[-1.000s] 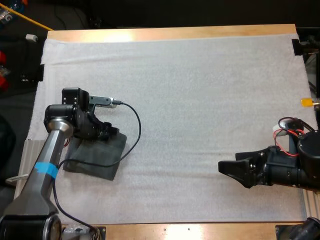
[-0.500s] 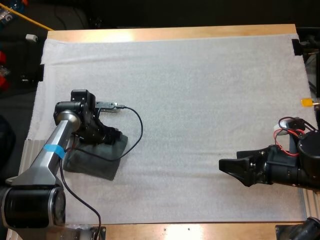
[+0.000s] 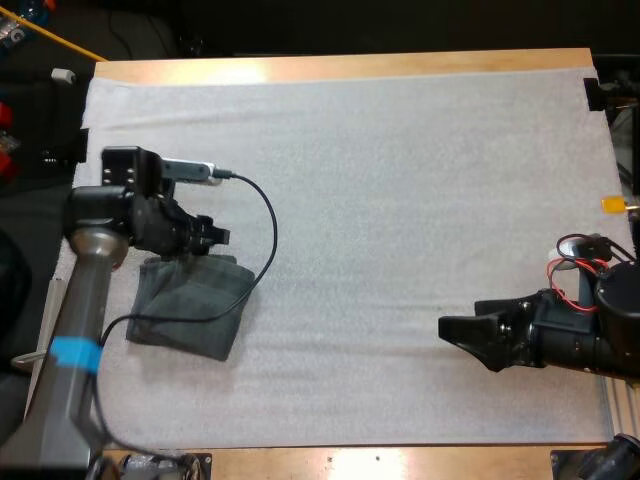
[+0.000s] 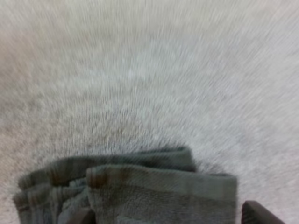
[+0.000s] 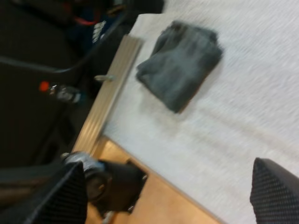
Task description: Pick towel from pile, fold and stack
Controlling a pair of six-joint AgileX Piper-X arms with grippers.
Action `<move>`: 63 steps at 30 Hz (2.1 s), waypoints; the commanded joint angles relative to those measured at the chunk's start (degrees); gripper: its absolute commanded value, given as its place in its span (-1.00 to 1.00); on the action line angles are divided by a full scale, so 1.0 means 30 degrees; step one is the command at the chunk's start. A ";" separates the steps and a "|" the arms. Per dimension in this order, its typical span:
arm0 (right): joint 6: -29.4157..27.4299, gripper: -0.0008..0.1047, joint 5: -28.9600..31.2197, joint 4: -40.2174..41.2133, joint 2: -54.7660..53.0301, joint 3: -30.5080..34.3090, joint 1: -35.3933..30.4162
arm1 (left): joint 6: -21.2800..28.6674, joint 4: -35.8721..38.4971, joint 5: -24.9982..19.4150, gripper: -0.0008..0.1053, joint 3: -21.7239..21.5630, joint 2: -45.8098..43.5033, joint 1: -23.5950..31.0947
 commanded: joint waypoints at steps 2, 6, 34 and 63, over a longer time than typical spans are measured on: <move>-0.0909 0.34 0.0814 -0.0145 -0.0065 -0.0115 0.0016 | -0.0036 0.0564 0.0099 0.13 -0.0358 -0.1119 -0.0111; -0.2540 0.34 0.1717 -0.0222 0.0601 -0.0082 -0.0037 | -0.0182 0.1281 0.0091 0.13 -0.0535 -0.3276 -0.0111; -0.7665 0.34 0.0943 0.0911 0.3260 -0.0082 -1.3641 | -0.0092 0.3129 -0.0204 0.13 -0.0535 -0.8036 -0.0111; -1.0756 0.34 0.5103 0.3716 -1.0144 0.0554 -1.3817 | -0.0035 0.5594 -0.2379 0.13 0.3516 -2.2297 -0.0111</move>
